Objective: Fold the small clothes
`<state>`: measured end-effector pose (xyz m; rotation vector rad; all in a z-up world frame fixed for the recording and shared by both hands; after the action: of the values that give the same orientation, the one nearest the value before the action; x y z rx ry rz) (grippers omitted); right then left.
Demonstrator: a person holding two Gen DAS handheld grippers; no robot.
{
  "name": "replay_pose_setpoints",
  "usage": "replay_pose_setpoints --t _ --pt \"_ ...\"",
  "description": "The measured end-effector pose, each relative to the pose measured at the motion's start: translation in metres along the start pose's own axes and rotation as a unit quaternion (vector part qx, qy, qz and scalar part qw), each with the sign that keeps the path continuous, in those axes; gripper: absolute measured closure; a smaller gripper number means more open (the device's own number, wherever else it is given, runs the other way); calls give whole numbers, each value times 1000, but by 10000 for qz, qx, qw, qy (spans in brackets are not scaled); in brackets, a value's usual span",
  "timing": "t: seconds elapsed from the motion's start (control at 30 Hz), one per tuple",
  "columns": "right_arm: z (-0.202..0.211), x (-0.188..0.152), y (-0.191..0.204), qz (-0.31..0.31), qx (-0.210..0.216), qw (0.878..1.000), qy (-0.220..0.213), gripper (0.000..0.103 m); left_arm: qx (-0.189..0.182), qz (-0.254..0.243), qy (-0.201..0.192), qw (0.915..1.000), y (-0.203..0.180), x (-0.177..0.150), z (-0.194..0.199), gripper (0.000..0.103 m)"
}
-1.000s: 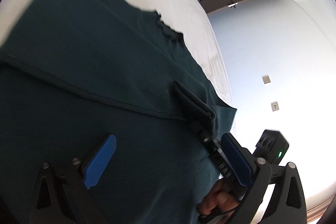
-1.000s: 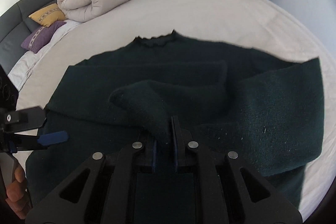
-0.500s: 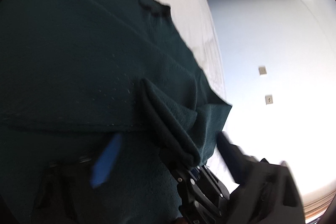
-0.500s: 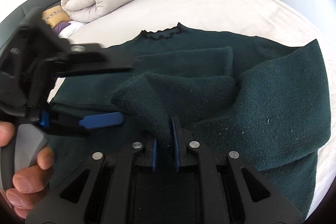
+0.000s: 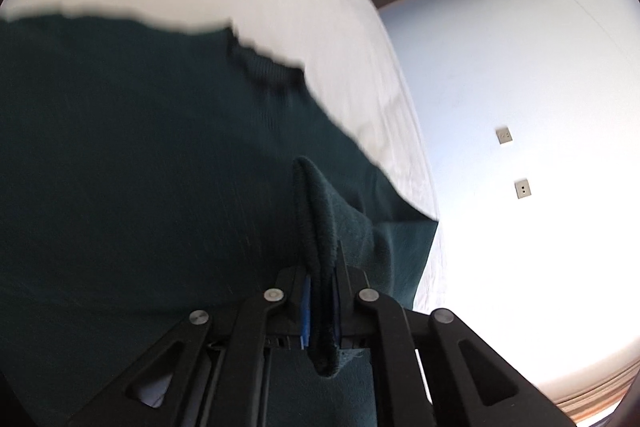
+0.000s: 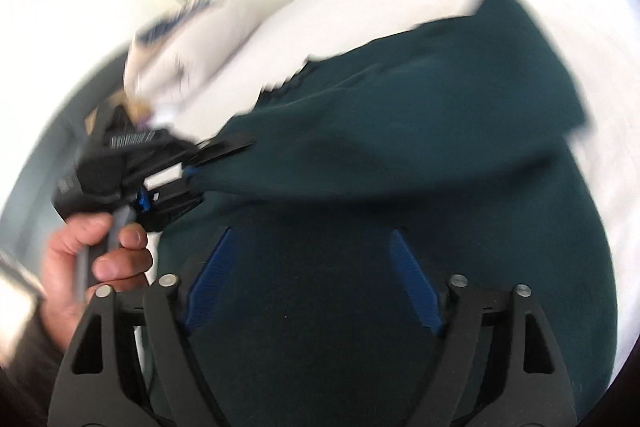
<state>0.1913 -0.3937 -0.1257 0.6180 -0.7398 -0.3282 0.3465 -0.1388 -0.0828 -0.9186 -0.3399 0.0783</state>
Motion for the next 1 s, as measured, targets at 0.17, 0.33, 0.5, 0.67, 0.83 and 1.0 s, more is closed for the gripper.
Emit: replay_pose_setpoints --t 0.17,0.33,0.5,0.67,0.83,1.0 --pt "11 14 -45 -1497 678 9862 -208 24 196 -402 -422 9981 -2 29 32 96" --pt "11 28 -57 -1657 735 9823 -473 24 77 -1447 -679 9871 -53 27 56 96" --pt "3 32 -60 -1552 596 9845 -554 24 -140 -2613 -780 9620 -137 3 59 96" --pt "6 40 -65 -1843 943 9759 -695 24 -576 -3068 -902 9457 -207 0 74 96" --pt "8 52 -77 -2474 1570 9521 -871 20 -549 -3460 -1124 9299 -231 4 94 96" --pt "5 66 -96 -3008 1945 9283 -999 20 -274 -3102 -1213 9425 -185 31 95 96"
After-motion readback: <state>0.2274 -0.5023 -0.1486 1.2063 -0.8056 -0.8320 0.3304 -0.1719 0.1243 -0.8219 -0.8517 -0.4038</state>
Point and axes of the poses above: each gripper's, at about its wrist camera, not at the fingertips, and z roughly against the way its jaws point, y to its left, x to its top, the point moved 10 cm from there along -z, roughly the way its jaws point, and after that the axes turned 1 degree about z, right-handed, at the moved point
